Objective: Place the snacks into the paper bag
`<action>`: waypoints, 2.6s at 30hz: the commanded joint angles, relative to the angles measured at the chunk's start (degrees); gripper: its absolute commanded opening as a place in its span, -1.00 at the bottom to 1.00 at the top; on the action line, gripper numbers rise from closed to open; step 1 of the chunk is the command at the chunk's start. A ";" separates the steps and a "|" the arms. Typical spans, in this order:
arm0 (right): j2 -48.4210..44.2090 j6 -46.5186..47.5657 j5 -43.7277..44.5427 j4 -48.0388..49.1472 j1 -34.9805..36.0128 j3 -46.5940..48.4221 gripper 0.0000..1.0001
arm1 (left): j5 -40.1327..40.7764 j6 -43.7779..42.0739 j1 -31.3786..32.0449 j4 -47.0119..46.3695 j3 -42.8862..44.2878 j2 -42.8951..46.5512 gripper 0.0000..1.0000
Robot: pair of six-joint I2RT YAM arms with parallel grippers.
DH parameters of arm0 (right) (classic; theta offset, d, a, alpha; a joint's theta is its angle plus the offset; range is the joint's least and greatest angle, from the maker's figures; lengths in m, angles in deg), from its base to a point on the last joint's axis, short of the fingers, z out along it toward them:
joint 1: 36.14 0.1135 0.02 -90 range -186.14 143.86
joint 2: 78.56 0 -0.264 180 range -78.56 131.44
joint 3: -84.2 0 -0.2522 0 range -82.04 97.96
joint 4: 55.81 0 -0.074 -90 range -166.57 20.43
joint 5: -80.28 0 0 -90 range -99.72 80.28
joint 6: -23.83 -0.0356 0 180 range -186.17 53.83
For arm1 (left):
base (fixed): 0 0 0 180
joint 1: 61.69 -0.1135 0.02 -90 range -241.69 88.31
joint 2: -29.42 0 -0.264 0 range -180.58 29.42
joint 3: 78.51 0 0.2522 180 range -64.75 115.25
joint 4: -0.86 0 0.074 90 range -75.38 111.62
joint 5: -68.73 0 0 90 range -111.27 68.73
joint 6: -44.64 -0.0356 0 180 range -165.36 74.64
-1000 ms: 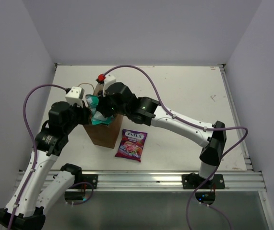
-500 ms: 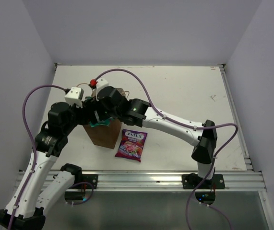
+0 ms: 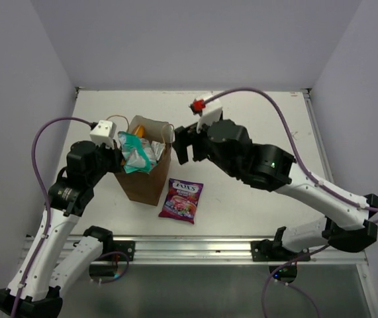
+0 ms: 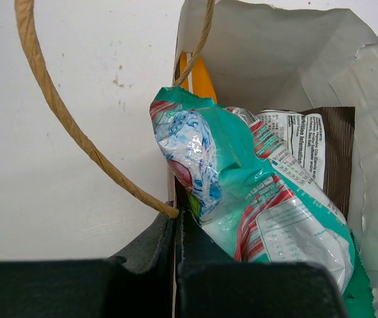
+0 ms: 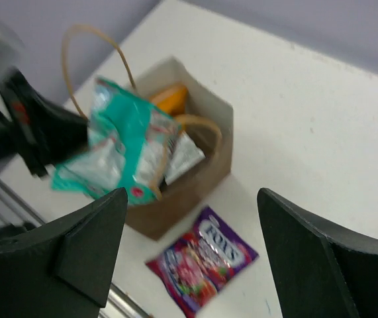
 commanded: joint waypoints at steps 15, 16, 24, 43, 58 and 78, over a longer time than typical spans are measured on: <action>11.59 -11.67 -13.52 14.46 0.27 -36.59 0.68 | -0.97 -0.51 1.37 2.07 1.29 -0.25 -1.00; 12.72 -12.37 -15.70 16.47 0.19 -37.55 0.68 | -0.97 -0.51 1.37 2.34 1.47 0.10 -1.00; 18.97 -13.61 -18.80 19.04 0.27 -40.81 0.61 | -0.97 -0.60 1.37 3.57 1.99 0.54 -1.00; -0.76 -12.57 0.16 -5.43 0.18 -36.20 -1.00 | -0.97 -0.77 1.55 3.57 1.99 0.63 -1.00; 14.39 13.81 -2.61 -0.22 -0.69 26.50 -1.00 | -0.97 -0.69 1.99 3.48 1.91 1.24 -1.00; 21.09 1.34 -18.19 6.92 -1.57 16.60 -1.00 | 2.19 0.10 1.99 4.19 2.17 2.12 -1.00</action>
